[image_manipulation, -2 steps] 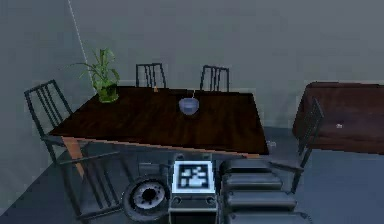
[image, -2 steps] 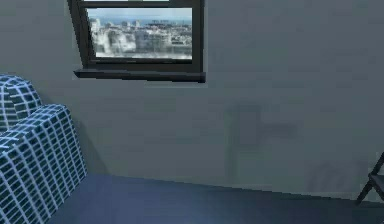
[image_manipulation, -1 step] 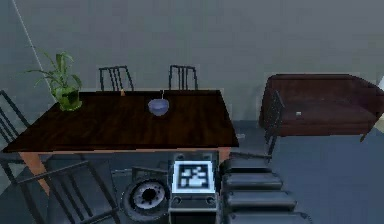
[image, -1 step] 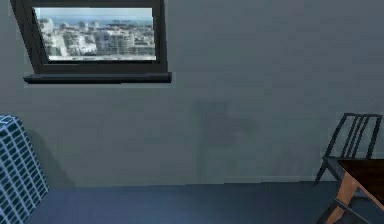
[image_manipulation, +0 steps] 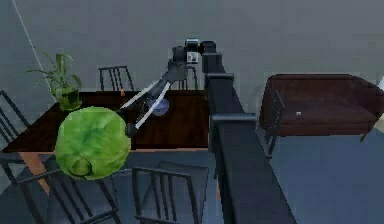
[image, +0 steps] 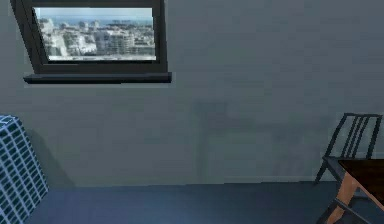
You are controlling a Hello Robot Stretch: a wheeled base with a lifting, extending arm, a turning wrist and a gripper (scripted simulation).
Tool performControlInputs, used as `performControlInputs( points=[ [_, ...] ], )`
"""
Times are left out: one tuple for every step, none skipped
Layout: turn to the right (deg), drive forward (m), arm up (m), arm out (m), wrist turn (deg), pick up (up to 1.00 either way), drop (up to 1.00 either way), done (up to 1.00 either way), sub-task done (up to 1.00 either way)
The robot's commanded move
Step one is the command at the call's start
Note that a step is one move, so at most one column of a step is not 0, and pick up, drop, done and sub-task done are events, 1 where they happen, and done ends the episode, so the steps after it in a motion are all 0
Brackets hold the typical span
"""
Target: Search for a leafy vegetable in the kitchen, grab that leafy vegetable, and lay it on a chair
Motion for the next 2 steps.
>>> performControlInputs(
  points=[
    [0.0,0.0,0.0,0.0,45.0,0.0,0.0,0.0,0.0],
    [0.0,0.0,0.0,0.0,45.0,0.0,0.0,0.0,0.0]
  ],
)
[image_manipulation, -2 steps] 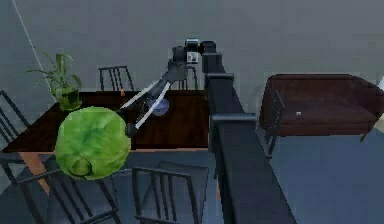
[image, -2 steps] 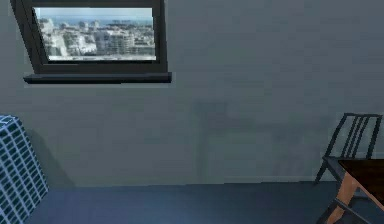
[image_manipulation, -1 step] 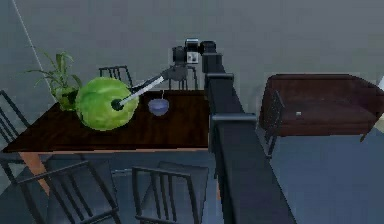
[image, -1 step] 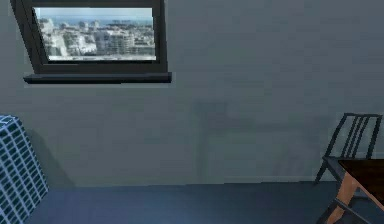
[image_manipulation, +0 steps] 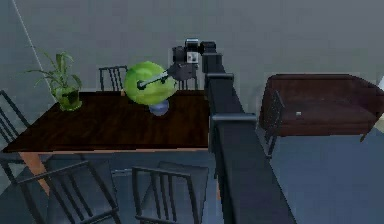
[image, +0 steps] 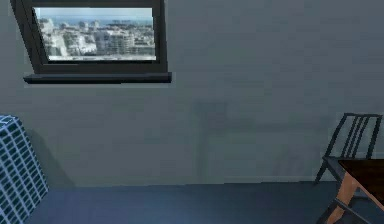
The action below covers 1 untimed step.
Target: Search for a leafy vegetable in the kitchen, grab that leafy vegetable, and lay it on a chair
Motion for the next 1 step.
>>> performControlInputs(
  points=[
    [0.0,0.0,0.0,0.0,30.0,0.0,0.0,0.0,0.0]
  ],
)
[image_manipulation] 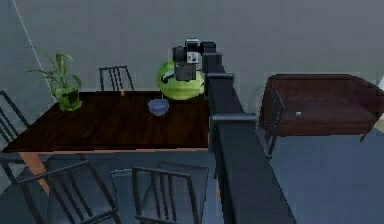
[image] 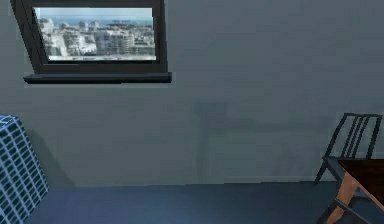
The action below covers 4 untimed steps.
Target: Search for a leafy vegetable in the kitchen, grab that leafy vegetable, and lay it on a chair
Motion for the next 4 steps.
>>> performControlInputs(
  points=[
    [0.0,0.0,-0.42,0.0,0.0,0.0,0.0,0.0,0.0],
    [0.0,0.0,-0.5,0.0,0.0,0.0,0.0,0.0,0.0],
    [0.0,0.0,0.0,0.0,0.0,0.0,1.0,0.0,0.0],
    [0.0,0.0,0.0,-0.1,0.0,0.0,0.0,0.0,0.0]
  ],
)
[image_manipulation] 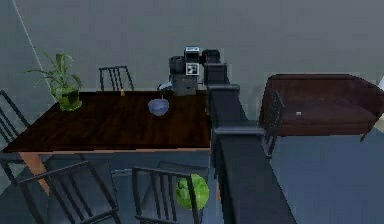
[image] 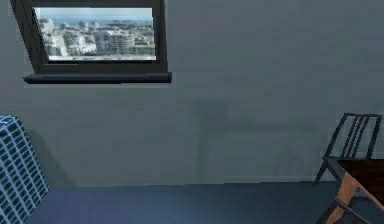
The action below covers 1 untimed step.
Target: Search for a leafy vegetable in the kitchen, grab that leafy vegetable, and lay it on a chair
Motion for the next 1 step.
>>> performControlInputs(
  points=[
    [0.0,0.0,0.0,0.0,0.0,0.0,0.0,1.0,0.0]
  ],
)
